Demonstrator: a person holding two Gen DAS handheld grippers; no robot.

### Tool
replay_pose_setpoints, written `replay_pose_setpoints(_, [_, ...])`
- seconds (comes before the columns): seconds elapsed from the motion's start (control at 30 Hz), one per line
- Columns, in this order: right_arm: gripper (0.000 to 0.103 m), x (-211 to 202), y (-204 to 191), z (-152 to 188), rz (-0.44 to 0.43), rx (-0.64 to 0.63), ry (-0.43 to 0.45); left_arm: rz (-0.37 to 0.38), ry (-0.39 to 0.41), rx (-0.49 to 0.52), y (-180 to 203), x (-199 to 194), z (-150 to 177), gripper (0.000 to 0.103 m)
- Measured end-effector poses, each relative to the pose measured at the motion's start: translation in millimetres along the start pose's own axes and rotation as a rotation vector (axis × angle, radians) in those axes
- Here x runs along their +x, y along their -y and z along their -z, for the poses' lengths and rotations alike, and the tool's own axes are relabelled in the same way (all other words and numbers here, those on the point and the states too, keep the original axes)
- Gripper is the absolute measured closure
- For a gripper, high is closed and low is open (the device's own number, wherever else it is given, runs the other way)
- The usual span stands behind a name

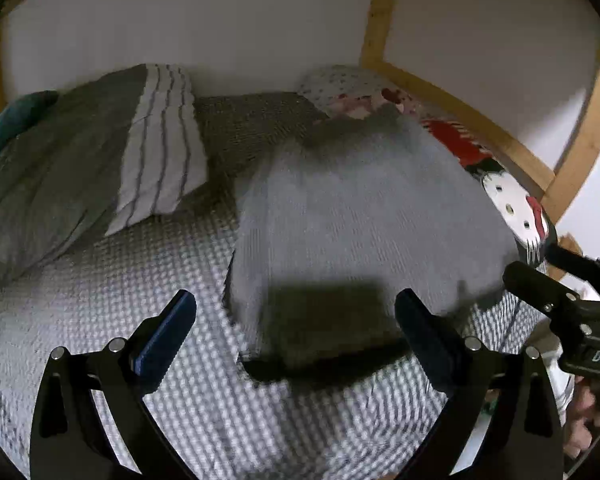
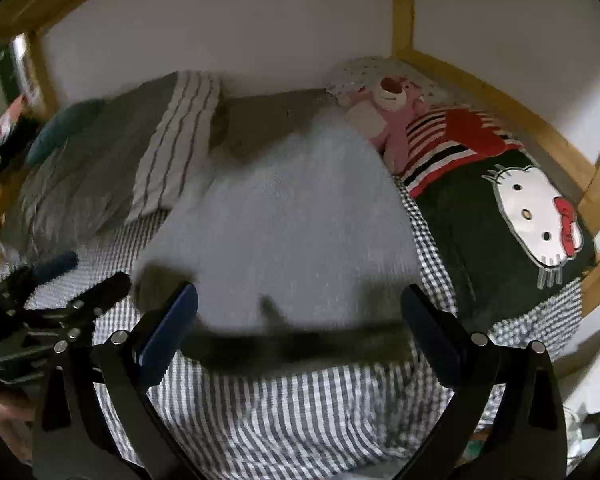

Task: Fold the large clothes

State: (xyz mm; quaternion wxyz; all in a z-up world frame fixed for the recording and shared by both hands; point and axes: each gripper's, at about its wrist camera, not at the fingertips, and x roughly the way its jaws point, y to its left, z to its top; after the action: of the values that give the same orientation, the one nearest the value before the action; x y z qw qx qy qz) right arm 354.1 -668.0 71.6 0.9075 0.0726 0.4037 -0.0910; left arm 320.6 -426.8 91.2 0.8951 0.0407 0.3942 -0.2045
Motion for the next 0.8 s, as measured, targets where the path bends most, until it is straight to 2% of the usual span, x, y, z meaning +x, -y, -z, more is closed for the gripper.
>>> replay_pose_setpoints(0.13, [0.003, -37.9, -12.2, 41.0, 0.022, -0.034, 0.021, -0.024, 0.021, -0.011, -3.9, -43.5, 40.0, 0.005])
replay_pose_setpoints(0.23, [0.003, -60.9, -18.9, 67.5, 0.048, -0.051, 0.027, -0.044, 0.034, 0.027, -0.2, -74.4, 65.7, 0.005])
replay_pose_setpoints(0.33, [0.003, -79.0, -25.3, 91.2, 0.038, -0.048, 0.013, -0.071, 0.034, 0.048, 5.1, -104.3, 93.1, 0.005])
replay_pose_setpoints(0.43, [0.003, -100.9, -29.1, 118.4, 0.046, -0.043, 0.008, -0.093, 0.024, 0.049, 9.9, -120.7, 114.5, 0.005])
replay_pose_setpoints(0.6, [0.003, -132.3, -28.0, 159.5, 0.059, -0.033, 0.014, -0.064, -0.019, 0.04, 21.5, -138.6, 159.3, 0.005])
replay_pose_setpoints(0.8, [0.003, -160.8, -18.9, 198.1, 0.085, -0.034, 0.006, -0.077, -0.051, 0.041, 36.5, -154.1, 191.1, 0.005])
